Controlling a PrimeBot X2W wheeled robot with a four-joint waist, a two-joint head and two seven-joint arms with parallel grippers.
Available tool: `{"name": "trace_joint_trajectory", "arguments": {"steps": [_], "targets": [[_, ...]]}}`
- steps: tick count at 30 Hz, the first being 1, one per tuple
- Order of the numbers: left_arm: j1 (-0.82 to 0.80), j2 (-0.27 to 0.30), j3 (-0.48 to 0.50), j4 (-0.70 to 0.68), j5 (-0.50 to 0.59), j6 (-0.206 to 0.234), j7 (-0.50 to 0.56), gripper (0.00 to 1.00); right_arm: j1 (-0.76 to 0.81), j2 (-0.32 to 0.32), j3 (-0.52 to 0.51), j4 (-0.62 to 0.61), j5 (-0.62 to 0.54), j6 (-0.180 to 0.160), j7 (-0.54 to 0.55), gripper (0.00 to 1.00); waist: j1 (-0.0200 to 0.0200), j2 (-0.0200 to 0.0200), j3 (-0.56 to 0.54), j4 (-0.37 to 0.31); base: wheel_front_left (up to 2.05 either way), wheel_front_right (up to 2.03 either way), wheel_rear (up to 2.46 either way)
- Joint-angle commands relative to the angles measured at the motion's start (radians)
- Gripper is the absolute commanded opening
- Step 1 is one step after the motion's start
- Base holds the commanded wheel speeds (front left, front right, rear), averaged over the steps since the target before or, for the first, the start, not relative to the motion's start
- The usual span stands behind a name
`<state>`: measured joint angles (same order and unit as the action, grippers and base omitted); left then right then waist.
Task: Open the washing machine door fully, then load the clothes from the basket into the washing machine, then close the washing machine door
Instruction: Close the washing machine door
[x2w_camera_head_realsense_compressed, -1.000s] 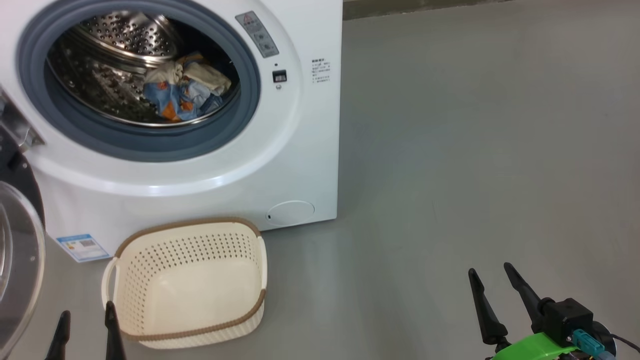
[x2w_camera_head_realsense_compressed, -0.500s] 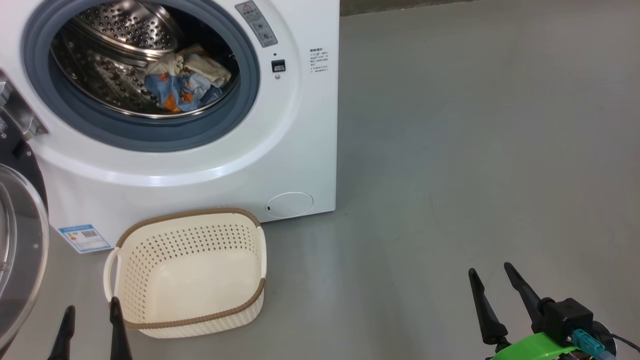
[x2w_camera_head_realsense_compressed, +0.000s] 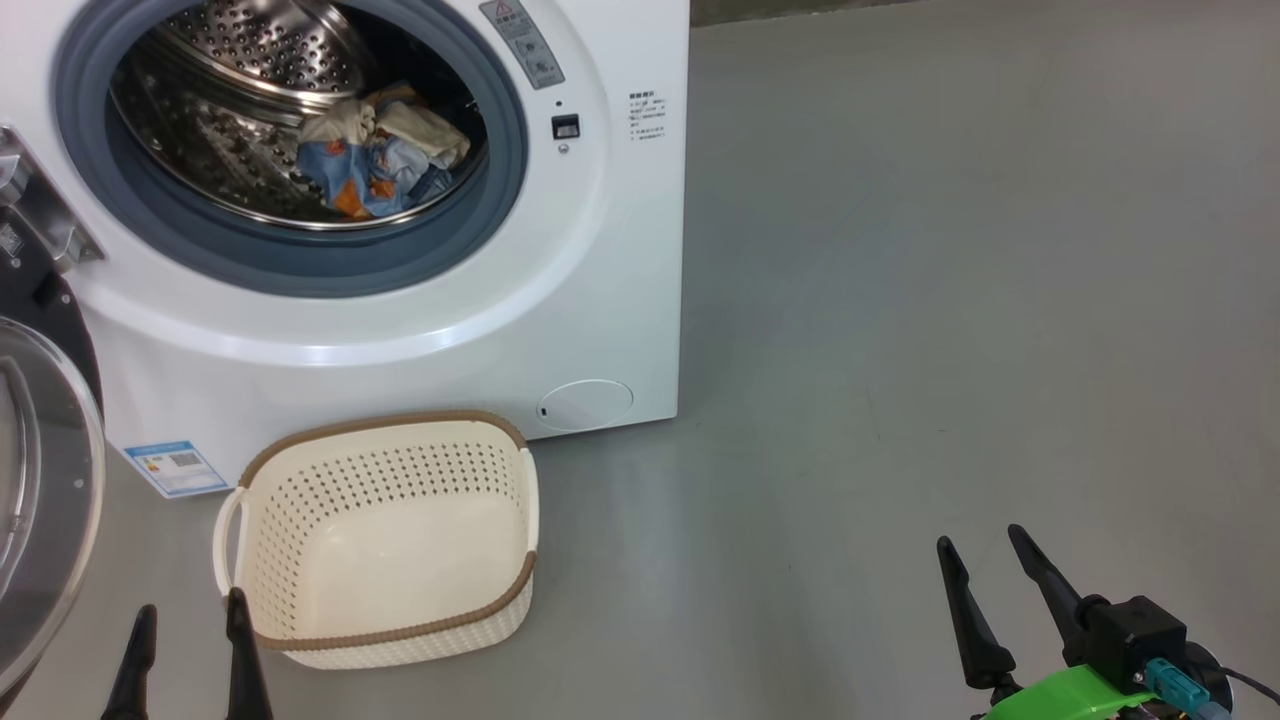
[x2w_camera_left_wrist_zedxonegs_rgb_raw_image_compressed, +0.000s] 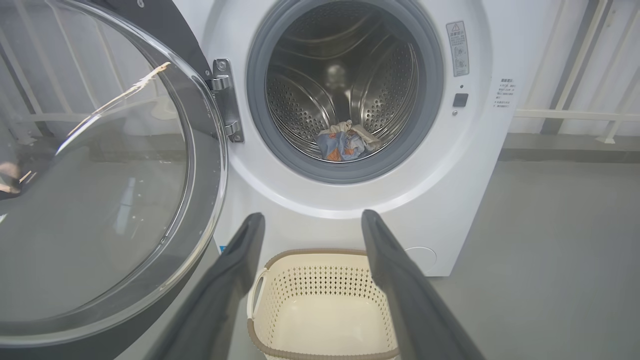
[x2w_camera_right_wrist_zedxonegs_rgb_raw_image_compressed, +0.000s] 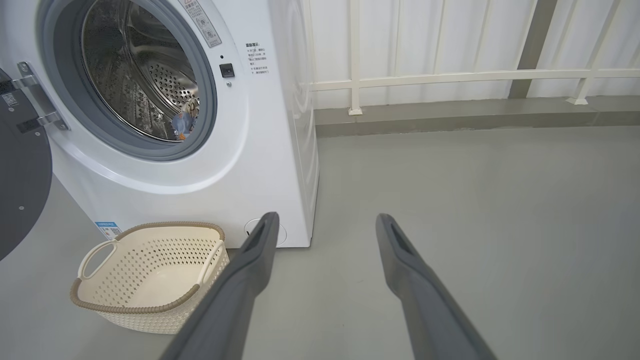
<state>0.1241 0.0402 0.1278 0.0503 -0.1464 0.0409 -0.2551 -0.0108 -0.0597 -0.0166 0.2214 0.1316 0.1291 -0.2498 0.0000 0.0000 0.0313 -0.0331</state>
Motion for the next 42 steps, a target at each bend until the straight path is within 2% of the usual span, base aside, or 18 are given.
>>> {"name": "trace_joint_trajectory", "arguments": {"steps": [1, 16, 42], "targets": [[-0.024, 0.01, 0.026, -0.032, 0.0, 0.008, -0.007, 1.0, -0.034, -0.006, 0.024, -0.025, -0.002, 0.002, -0.012, 1.0, 0.0, 0.0, 0.001, 0.002, 0.0, 0.0, 0.0], [-0.026, 0.01, 0.006, -0.048, -0.002, 0.028, -0.007, 1.0, -0.028, -0.003, 0.013, -0.035, -0.016, 0.002, -0.012, 1.0, 0.0, 0.0, 0.007, 0.076, 0.0, 0.0, 0.0], [-0.013, 0.01, -0.013, -0.052, -0.016, 0.051, -0.007, 1.0, -0.022, -0.011, 0.025, -0.034, -0.03, 0.002, -0.012, 1.0, 0.0, 0.0, 0.007, 0.328, 0.0, 0.0, 0.0]]}}
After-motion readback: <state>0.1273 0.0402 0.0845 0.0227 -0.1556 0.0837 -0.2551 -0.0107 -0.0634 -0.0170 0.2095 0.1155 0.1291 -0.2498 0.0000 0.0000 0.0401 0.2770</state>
